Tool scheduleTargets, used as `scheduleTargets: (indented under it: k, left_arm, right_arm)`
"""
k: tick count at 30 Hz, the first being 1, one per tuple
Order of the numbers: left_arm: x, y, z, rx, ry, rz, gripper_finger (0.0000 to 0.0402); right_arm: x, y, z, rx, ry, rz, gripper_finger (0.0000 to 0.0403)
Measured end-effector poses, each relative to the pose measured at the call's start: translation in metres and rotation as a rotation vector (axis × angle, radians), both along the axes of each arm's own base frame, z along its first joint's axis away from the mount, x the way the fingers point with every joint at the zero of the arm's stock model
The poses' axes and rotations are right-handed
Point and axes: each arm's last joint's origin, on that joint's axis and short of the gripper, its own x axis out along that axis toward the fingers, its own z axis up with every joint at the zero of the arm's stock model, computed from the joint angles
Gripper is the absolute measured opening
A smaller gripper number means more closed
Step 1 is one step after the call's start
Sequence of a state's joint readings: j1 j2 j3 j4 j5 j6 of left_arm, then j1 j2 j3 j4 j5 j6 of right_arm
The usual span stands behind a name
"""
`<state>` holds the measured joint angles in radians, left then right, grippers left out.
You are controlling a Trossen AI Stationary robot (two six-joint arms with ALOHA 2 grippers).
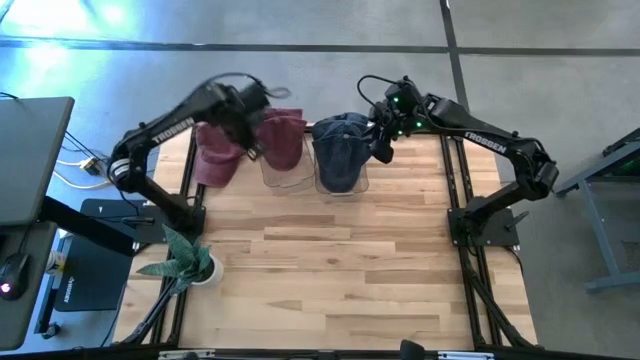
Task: Pick & Place hat
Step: Put the red cap into the left bin
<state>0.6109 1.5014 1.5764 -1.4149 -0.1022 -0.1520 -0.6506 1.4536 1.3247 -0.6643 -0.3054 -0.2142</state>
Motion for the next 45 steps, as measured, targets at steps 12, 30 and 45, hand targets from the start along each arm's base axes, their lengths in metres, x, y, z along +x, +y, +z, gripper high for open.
scheduleTargets:
  k: [12, 30, 45]
  left_arm:
    - [-0.095, 0.085, -0.005, 0.030, 0.104, 0.422, 0.0225]
    - [-0.079, 0.149, -0.077, -0.099, 0.287, 0.083, 0.0251]
    - [-0.072, 0.166, -0.104, -0.106, 0.338, 0.018, 0.0241]
  right_arm:
    - [0.000, 0.002, -0.001, 0.042, -0.016, 0.050, 0.0094]
    - [0.006, 0.016, -0.002, 0.158, -0.014, 0.061, 0.0094]
    - [0.013, 0.030, -0.002, 0.182, -0.005, 0.083, 0.0094]
